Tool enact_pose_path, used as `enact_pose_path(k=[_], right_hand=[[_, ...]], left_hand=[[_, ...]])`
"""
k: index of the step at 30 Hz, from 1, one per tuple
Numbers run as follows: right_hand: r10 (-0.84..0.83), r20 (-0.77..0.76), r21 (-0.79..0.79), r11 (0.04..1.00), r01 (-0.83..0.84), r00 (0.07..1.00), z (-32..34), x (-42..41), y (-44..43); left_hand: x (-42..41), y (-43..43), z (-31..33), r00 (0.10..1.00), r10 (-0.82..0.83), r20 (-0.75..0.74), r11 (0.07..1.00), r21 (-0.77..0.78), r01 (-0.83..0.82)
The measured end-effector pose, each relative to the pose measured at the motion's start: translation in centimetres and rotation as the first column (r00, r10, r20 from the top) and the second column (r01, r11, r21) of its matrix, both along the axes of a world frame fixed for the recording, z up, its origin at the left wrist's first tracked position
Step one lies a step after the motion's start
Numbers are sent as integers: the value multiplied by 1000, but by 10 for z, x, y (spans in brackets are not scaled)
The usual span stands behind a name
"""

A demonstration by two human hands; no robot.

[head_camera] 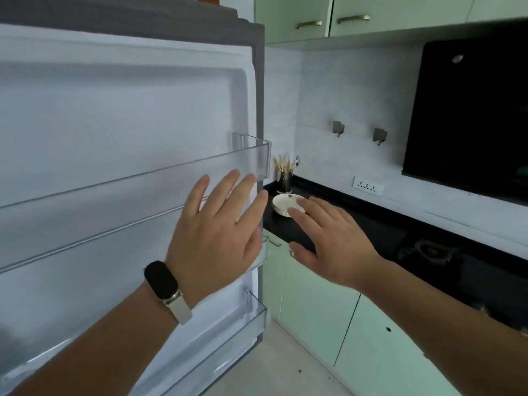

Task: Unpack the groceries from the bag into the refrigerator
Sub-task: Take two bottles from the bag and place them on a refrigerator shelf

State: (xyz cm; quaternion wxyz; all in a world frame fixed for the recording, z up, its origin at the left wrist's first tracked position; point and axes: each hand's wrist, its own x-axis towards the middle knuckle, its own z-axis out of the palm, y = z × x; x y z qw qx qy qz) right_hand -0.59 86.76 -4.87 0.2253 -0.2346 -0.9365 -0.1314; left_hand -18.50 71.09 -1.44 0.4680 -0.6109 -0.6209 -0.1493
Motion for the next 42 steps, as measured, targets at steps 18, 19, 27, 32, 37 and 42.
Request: enact_pose_path(k=[18,19,27,32,37,42], right_hand=[[-448,170,-149,869,472,878,-31,209,-55],[-474,164,-159,853,497,865,-33,226,-60],[-640,182,-227,712,665,747,-50,382,-116],[-730,202,-263,601,754,653,-70,488,-160],[-807,231,-305,470,828,543,-87,584,-208],[-888,218,-324,326,888,406,-86,659,-254]], left_hand=[[143,68,-88,853,-280,441,804,-378,459],[158,67,-91,842,-296,451,790,-380,481],[314,61,-113,775,-415,477,657,-431,618],[426,51,-132,746,-468,473,549,-507,665],[530,32,-144,682,-548,484,445,-522,728],[625,18,-142,583,-651,485,333,-508,794]])
